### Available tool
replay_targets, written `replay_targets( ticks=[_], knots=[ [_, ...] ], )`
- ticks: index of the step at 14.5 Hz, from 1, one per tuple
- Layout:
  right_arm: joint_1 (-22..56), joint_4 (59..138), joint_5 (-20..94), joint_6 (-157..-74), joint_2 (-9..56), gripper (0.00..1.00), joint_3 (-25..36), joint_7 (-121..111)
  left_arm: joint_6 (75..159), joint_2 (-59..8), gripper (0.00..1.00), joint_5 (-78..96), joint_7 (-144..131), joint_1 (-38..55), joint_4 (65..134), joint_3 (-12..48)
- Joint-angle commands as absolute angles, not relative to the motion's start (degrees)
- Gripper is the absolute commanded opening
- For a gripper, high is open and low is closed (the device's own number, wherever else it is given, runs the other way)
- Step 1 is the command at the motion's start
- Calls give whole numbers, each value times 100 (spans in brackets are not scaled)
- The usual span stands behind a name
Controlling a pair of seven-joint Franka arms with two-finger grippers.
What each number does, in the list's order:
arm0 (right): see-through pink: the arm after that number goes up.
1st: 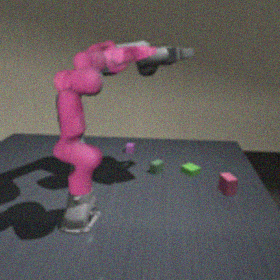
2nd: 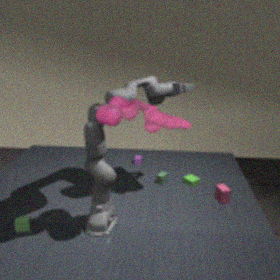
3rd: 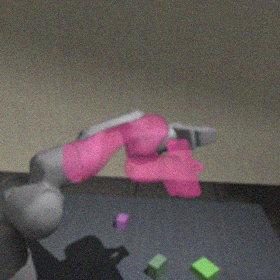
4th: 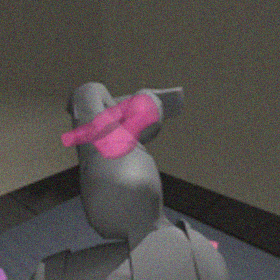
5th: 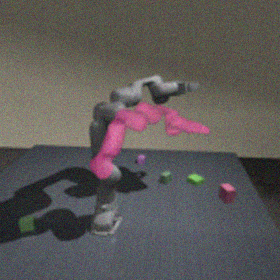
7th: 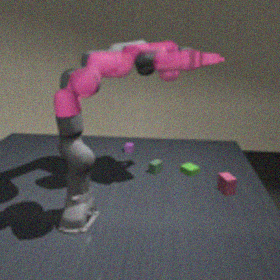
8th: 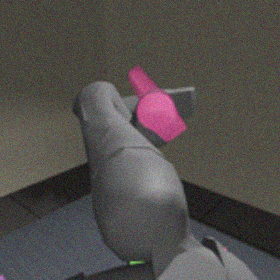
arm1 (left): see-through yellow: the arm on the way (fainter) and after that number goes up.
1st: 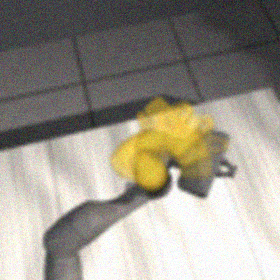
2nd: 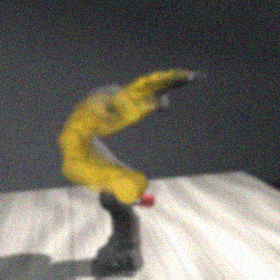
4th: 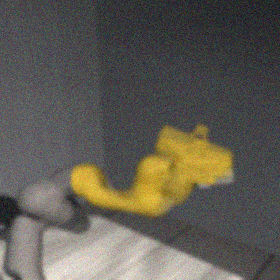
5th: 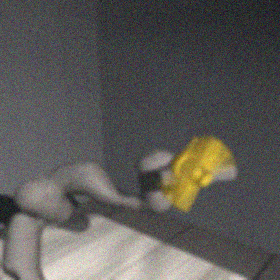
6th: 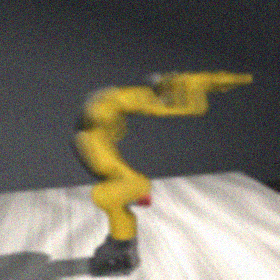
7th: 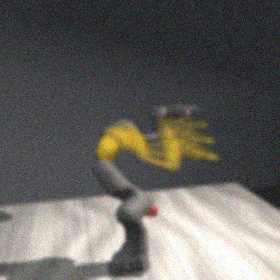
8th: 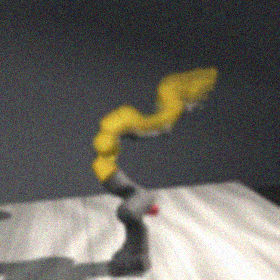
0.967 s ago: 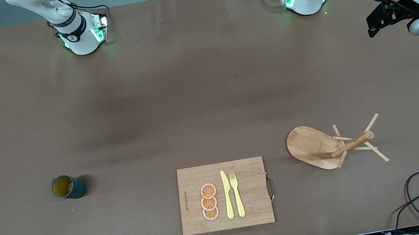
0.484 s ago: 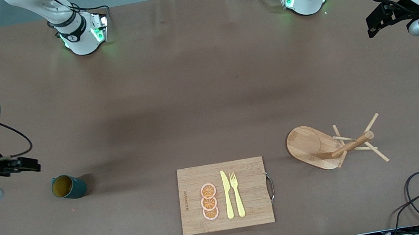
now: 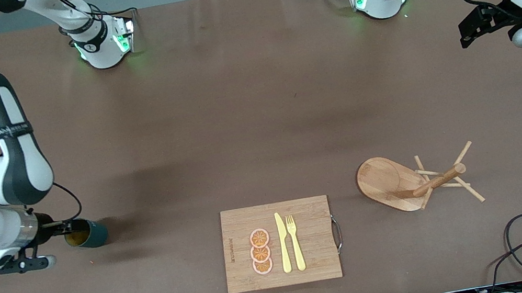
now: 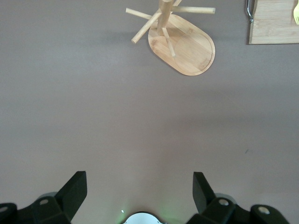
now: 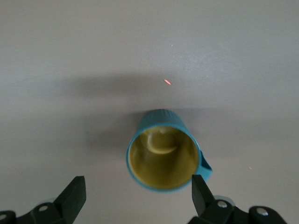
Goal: Pass cup and hang on rack
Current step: 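Lower the right gripper onto the teal mug rim and grasp it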
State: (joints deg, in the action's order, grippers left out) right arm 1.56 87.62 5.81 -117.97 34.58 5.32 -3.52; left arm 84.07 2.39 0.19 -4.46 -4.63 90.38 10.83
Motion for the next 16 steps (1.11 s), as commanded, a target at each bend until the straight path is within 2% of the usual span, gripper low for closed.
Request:
replay_targets(
  ticks=[1, 2, 5, 7, 10, 14, 16],
  knots=[
    [220, 8718, 650, -12180, 3735, 98, 545, -290, 8358, 150, 100, 53, -396, -598, 8956, 1090],
    [228, 8745, 650, -12234, 3788, 91, 545, -290, 8367, 149, 100, 44, -404, -589, 8956, 1081],
    [255, 8771, 615, -12217, 3858, 53, 545, -316, 8358, 184, 100, 35, -457, -580, 8947, 1055],
    [237, 8771, 615, -12199, 3858, 35, 545, -308, 8358, 202, 100, -61, -457, -589, 8956, 1063],
    [237, 8771, 615, -12182, 3850, 16, 545, -299, 8210, 316, 100, -79, -448, -589, 8965, 967],
    [325, 8728, 615, -12173, 3806, 3, 536, -308, 8156, 351, 100, -79, -439, -589, 8947, 861],
    [649, 8614, 659, -11763, 3622, 1, 545, -186, 8156, 352, 100, -70, -448, -580, 8947, 861]
  ],
)
